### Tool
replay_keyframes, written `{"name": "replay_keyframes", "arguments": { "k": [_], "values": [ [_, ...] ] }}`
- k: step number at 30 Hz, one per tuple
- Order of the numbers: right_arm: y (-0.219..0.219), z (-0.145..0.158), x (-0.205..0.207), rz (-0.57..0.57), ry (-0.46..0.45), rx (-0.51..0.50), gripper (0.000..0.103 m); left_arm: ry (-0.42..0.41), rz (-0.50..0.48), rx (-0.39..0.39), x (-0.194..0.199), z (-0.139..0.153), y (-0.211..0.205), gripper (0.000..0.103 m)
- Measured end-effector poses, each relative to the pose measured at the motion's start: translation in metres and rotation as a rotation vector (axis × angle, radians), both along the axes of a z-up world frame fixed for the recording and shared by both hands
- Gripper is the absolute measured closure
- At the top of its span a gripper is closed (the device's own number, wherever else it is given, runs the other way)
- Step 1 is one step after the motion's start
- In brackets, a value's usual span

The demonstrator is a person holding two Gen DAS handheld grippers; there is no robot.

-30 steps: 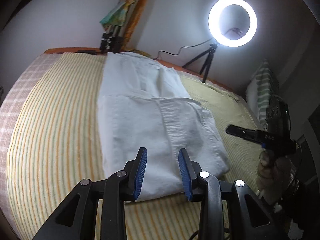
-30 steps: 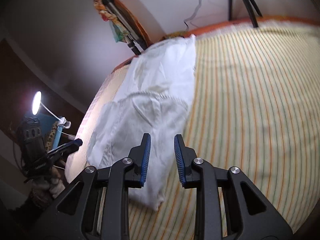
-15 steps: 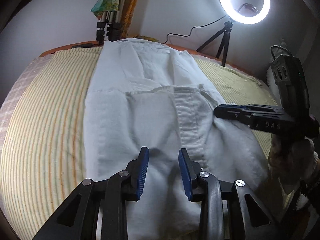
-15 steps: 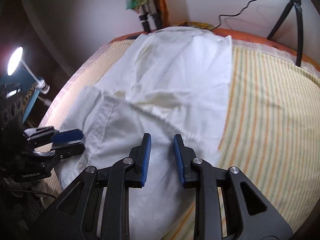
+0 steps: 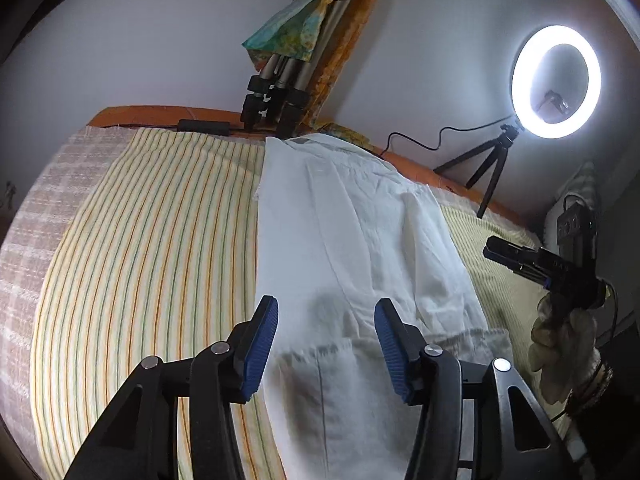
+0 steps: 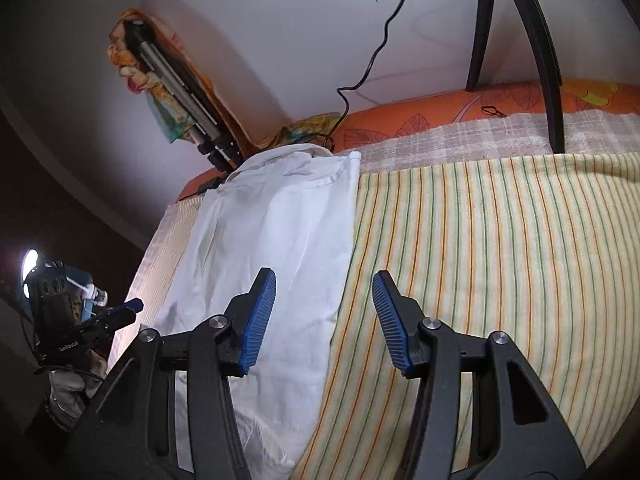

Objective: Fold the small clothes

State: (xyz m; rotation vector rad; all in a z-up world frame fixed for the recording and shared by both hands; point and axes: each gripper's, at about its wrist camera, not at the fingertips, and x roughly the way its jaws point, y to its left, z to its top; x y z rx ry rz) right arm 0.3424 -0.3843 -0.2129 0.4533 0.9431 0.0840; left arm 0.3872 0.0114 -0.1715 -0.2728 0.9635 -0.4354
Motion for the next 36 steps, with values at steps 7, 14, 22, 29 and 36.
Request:
{"name": "replay_keyframes", "arguments": {
  "k": [7,14,22,29,36],
  "values": [
    [-0.017,-0.024,0.038,-0.029,0.008,0.091,0.050,0.090,0.050,-0.073,0.059,-0.022,0.007,0.051],
    [-0.022,-0.029,0.068,-0.035,0.002,0.119,0.050,0.137,0.090,-0.112,0.104,-0.042,0.010,0.051],
    [-0.011,-0.042,0.098,0.006,0.069,0.041,0.099,0.109,0.091,-0.113,0.131,-0.049,0.003,0.096],
    [-0.028,-0.044,0.096,-0.074,0.053,0.061,0.102,0.059,0.123,-0.125,0.129,-0.053,0.008,0.094],
    [-0.043,-0.049,0.097,-0.096,0.066,0.128,0.098,0.044,0.159,-0.183,0.143,-0.049,0.014,0.061]
  ]
}}
